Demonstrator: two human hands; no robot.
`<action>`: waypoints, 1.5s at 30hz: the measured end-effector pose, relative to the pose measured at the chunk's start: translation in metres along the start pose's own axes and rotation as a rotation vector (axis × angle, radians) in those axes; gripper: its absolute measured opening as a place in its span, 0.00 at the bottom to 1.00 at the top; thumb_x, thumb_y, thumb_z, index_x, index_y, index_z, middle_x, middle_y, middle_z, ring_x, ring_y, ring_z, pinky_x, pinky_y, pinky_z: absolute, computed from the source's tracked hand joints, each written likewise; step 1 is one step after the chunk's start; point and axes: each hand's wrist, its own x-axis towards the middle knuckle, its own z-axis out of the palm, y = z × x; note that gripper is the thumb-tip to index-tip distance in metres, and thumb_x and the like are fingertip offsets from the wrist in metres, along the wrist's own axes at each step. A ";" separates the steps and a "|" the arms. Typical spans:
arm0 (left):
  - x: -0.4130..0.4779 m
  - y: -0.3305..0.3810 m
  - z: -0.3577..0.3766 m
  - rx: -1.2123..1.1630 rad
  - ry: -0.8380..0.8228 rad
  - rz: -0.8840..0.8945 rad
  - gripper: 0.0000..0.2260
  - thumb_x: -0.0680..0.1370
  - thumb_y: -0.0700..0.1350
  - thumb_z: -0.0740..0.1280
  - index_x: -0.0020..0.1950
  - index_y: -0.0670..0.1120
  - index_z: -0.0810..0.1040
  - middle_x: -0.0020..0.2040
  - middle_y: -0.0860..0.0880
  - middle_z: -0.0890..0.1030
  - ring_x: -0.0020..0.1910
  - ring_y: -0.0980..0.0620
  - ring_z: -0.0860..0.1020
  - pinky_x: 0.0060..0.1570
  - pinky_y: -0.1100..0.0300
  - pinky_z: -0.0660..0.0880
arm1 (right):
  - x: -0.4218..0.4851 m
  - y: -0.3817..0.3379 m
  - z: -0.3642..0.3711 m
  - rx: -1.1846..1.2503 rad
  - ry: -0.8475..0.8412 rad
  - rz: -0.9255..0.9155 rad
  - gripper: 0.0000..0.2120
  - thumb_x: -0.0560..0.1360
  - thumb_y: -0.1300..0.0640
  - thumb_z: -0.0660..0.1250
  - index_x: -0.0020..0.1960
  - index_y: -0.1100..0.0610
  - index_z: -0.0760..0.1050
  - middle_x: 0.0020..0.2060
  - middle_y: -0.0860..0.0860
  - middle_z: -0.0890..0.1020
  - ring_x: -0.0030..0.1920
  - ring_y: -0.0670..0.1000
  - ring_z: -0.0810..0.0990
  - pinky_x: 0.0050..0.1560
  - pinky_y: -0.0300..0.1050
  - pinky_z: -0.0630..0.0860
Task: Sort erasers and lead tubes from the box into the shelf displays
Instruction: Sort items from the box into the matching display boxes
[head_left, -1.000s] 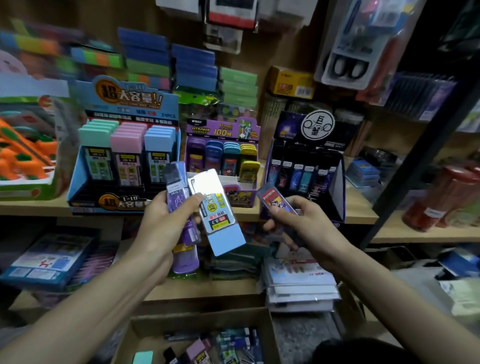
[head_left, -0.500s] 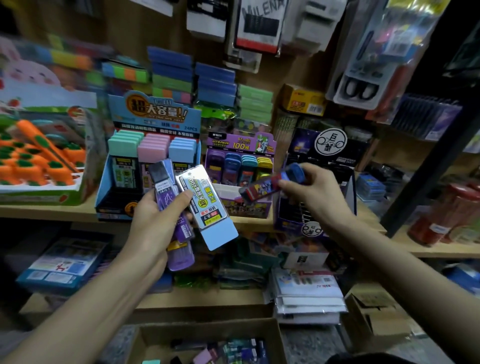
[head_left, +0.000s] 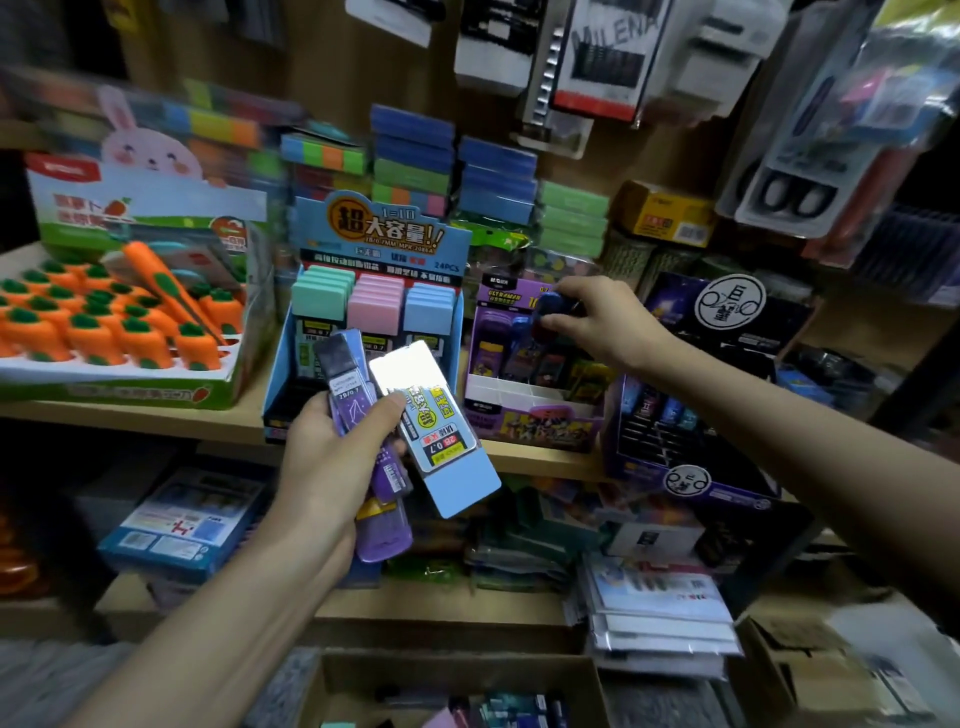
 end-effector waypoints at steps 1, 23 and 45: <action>0.000 -0.001 -0.001 0.004 0.002 -0.005 0.04 0.75 0.41 0.68 0.49 0.47 0.78 0.34 0.52 0.84 0.26 0.58 0.79 0.23 0.65 0.74 | 0.001 0.000 0.004 -0.063 0.000 -0.032 0.12 0.75 0.57 0.68 0.55 0.61 0.75 0.49 0.58 0.81 0.51 0.57 0.78 0.44 0.43 0.69; -0.005 -0.006 0.008 -0.017 0.091 0.101 0.09 0.75 0.40 0.69 0.55 0.43 0.74 0.44 0.47 0.83 0.33 0.56 0.83 0.28 0.61 0.78 | -0.119 -0.101 0.065 1.299 -0.395 0.507 0.11 0.74 0.52 0.69 0.54 0.56 0.79 0.48 0.52 0.85 0.48 0.49 0.83 0.45 0.41 0.79; 0.011 0.015 -0.043 0.055 0.160 0.170 0.04 0.76 0.43 0.68 0.45 0.47 0.73 0.36 0.50 0.78 0.26 0.61 0.77 0.23 0.66 0.74 | 0.004 -0.072 0.024 0.183 -0.101 -0.129 0.08 0.75 0.57 0.68 0.49 0.61 0.77 0.41 0.55 0.79 0.36 0.51 0.75 0.32 0.44 0.69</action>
